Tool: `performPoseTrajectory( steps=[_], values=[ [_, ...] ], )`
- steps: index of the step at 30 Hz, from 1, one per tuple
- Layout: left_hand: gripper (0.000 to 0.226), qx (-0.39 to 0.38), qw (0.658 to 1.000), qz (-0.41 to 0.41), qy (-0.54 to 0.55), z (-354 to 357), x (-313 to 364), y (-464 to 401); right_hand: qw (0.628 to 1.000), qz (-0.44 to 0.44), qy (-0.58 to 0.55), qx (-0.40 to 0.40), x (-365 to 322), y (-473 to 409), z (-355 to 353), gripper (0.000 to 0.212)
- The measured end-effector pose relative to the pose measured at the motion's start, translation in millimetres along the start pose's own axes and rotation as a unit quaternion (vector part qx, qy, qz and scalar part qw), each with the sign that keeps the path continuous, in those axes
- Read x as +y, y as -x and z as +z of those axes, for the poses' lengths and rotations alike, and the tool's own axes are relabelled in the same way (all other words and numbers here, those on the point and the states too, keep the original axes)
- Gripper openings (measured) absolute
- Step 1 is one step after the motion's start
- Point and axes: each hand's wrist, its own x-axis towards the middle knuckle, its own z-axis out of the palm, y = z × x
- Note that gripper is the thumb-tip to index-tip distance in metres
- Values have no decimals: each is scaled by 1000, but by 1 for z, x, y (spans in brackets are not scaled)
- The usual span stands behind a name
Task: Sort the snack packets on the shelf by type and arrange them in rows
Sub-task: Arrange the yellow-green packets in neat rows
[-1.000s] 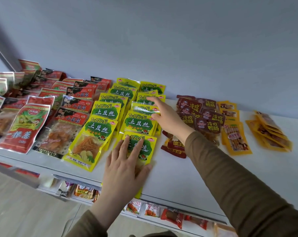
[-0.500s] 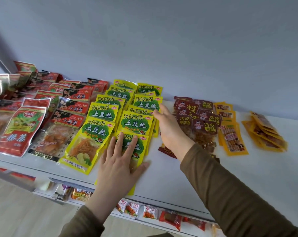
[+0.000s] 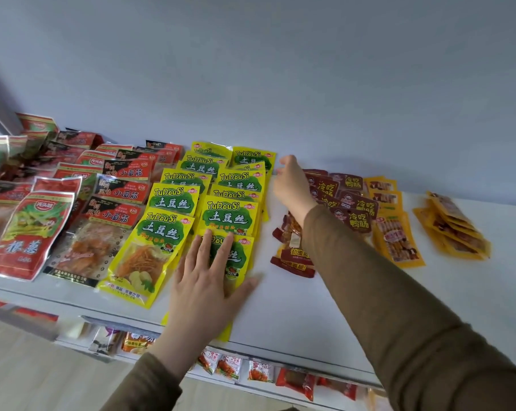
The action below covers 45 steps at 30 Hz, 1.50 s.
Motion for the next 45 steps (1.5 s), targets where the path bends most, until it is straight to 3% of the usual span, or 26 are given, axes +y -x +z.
performPoseTrajectory(
  steps=[3, 7, 9, 12, 17, 23, 28, 31, 34, 36, 38, 41, 43, 45],
  values=[
    [94, 8, 1000, -3, -2, 4, 0, 2, 998, 51, -1, -45, -3, -36, 2, 22],
    [95, 16, 1000, -6, 0, 6, 1, 2, 976, 147, -137, -82, -5, -58, 15, 40],
    [95, 16, 1000, -5, 0, 6, 0, 2, 967, 169, -170, -87, -2, -62, 19, 36],
    [95, 16, 1000, -4, -3, 8, -1, 2, 969, 153, -174, -87, -1, -61, 19, 29],
    [94, 15, 1000, -4, -3, 9, -1, 1, 961, 160, -226, -23, 0, -61, 19, 18],
    [94, 4, 1000, 6, -7, 6, 1, -3, 963, 152, -221, -39, 3, -64, 29, 34],
    [94, 0, 1000, -1, -24, -2, -6, -1, 959, 121, -249, -62, 2, -60, 23, 27],
    [95, -14, 1000, -8, -21, -8, -6, -2, 978, 71, -180, -81, 0, -49, 11, 44],
    [94, 3, 1000, 9, -13, -16, -6, 3, 997, -68, 0, -40, -6, -21, -4, 54],
    [88, 17, 999, 30, -4, -18, -10, 11, 981, -171, 80, -55, -9, 9, -10, 48],
    [82, 5, 999, 52, -15, -13, -14, 19, 950, -240, 156, -124, -6, 41, -7, 44],
    [79, -22, 997, 56, -38, -3, -14, 21, 905, -266, 278, -181, 3, 74, 4, 54],
    [79, -20, 998, 52, -34, -4, -11, 17, 908, -253, 290, -167, 7, 82, 8, 54],
    [80, -22, 998, 55, -38, -8, -11, 15, 933, -239, 230, -141, 7, 85, 4, 49]
  ],
)
